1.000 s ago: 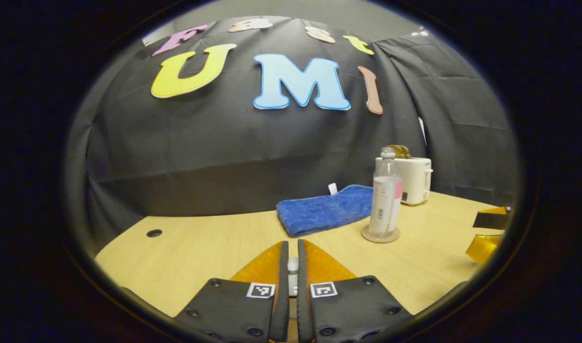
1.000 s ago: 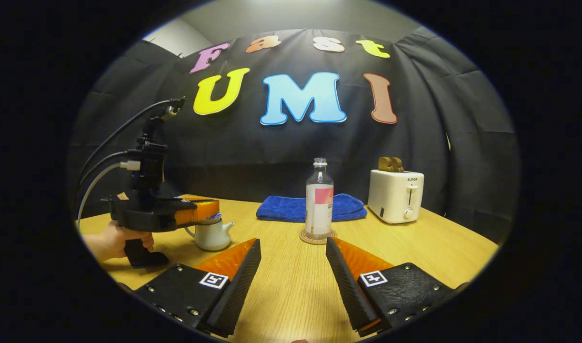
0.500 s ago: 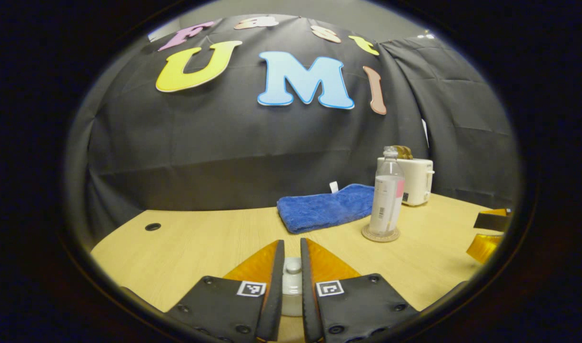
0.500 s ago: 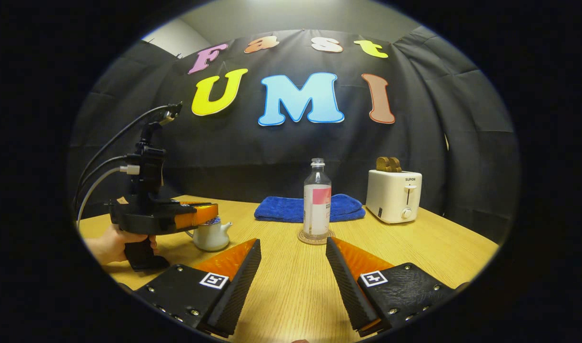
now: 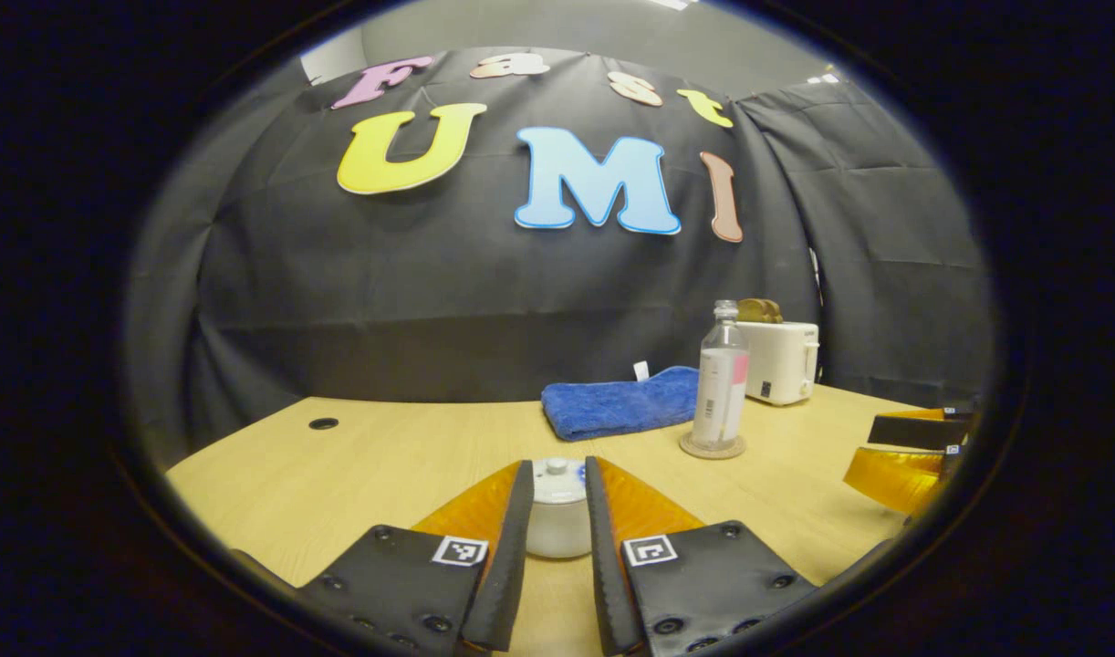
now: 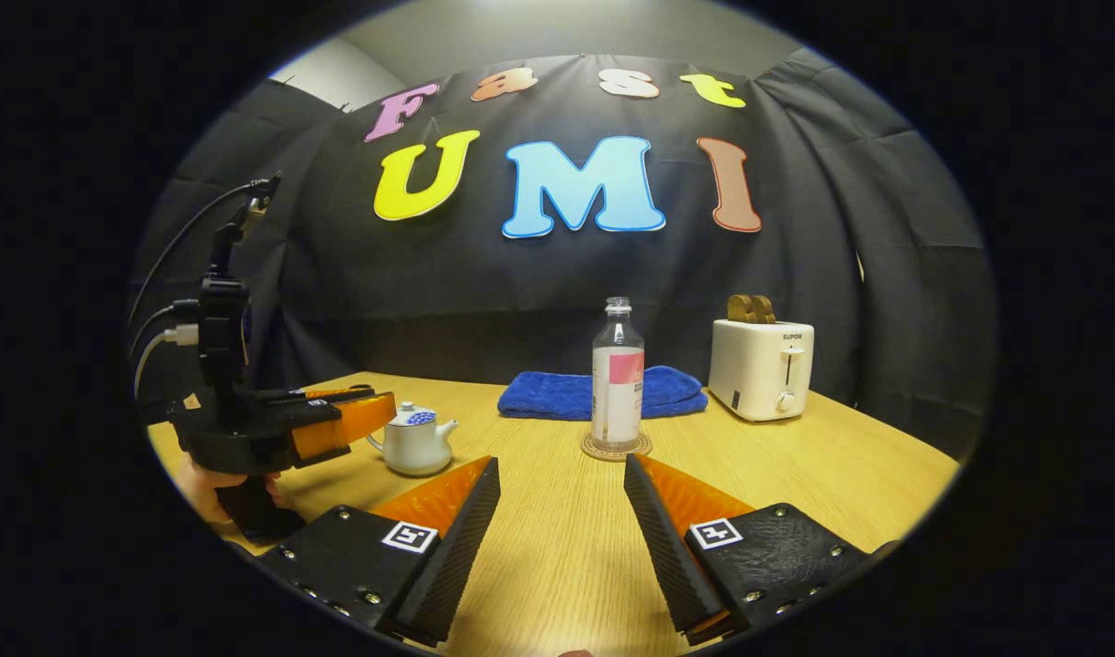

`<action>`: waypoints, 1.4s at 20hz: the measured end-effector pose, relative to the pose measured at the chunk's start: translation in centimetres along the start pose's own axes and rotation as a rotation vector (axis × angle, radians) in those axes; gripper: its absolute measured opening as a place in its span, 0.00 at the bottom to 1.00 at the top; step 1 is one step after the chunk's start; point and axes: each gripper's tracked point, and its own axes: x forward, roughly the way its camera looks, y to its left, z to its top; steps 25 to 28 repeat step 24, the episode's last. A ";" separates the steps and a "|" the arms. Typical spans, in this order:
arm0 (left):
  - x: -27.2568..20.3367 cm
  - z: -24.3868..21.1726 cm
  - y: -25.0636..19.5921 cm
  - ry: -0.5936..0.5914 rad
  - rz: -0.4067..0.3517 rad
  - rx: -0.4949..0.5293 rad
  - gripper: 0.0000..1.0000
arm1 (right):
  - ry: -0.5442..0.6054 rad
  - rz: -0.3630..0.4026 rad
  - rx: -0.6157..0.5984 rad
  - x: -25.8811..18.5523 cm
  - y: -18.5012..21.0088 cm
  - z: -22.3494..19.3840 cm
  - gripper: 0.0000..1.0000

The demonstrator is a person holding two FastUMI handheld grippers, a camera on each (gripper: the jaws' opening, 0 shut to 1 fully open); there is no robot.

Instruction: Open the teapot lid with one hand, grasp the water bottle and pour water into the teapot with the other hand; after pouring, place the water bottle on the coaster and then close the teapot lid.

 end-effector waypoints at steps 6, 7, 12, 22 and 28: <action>-3.8 0.2 -1.1 -0.035 0.014 -0.014 0.40 | -0.052 -0.035 0.020 -2.2 -1.1 0.5 0.85; -4.3 0.6 -1.3 -0.050 0.015 -0.014 0.40 | -0.065 -0.048 0.005 -2.7 -1.2 0.7 0.85; -6.7 0.5 -2.3 -0.074 0.029 0.013 0.42 | -0.060 -0.050 -0.022 -4.0 -0.6 0.3 0.85; -10.9 0.3 -3.3 -0.086 0.064 0.024 0.45 | -0.059 -0.056 -0.021 -5.8 0.2 0.1 0.85; -11.4 0.3 -3.3 -0.085 0.073 0.023 0.46 | -0.058 -0.058 -0.021 -6.1 0.3 0.1 0.85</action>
